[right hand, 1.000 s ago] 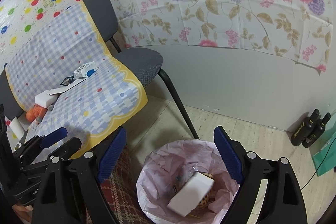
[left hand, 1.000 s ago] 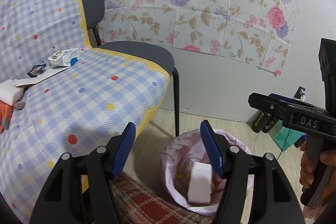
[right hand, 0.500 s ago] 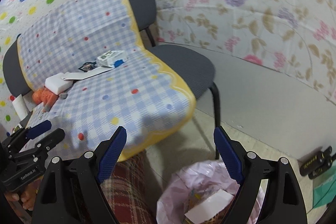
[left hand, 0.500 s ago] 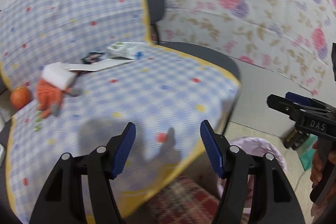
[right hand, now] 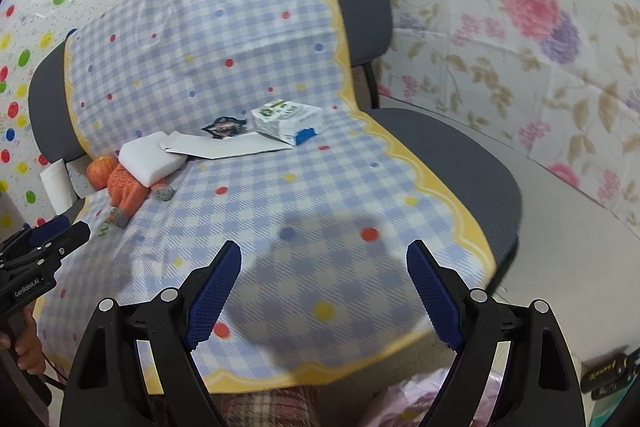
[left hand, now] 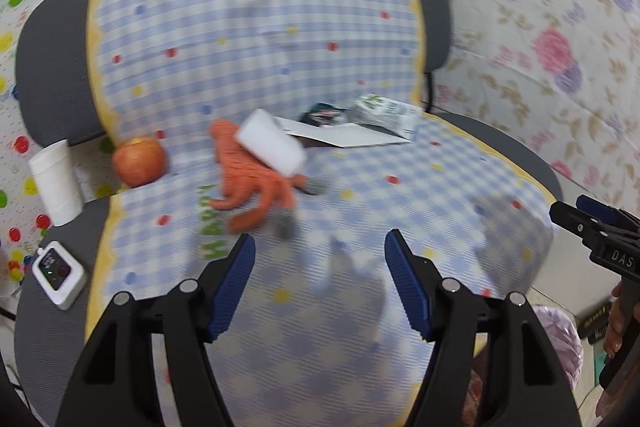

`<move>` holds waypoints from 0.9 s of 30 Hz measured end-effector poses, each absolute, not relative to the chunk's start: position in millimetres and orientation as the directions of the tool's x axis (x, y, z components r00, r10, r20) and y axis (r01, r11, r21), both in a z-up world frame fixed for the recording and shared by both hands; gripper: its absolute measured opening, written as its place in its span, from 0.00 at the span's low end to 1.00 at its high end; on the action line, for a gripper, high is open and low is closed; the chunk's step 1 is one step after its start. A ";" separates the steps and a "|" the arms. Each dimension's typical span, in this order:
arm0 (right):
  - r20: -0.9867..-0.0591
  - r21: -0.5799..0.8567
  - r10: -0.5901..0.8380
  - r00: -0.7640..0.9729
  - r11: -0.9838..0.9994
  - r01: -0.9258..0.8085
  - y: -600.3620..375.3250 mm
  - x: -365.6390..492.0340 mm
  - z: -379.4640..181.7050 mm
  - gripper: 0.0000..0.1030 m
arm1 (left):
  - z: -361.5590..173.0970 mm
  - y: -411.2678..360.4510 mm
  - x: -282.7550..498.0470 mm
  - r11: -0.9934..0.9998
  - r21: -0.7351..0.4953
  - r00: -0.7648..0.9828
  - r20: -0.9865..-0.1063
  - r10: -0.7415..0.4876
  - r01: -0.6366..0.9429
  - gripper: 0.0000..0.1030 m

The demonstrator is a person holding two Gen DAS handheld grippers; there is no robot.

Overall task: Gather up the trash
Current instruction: 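Move both tools from the pink bin back over the chair, then grasp the white foam block with the right tool while the left tool grasps the orange knitted glove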

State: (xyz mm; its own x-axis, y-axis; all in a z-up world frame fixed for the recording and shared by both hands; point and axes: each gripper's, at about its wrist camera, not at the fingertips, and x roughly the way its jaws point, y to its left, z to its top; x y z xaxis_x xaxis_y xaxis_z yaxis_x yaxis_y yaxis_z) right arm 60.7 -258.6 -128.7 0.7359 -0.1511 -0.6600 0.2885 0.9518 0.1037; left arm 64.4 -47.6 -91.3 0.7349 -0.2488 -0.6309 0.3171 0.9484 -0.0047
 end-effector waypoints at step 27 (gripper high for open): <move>-0.698 0.009 0.107 0.709 0.990 -0.140 -96.4 253.3 -138.5 0.65 | -86.7 51.3 162.5 0.997 0.032 0.769 -0.639 -0.038 0.076 0.66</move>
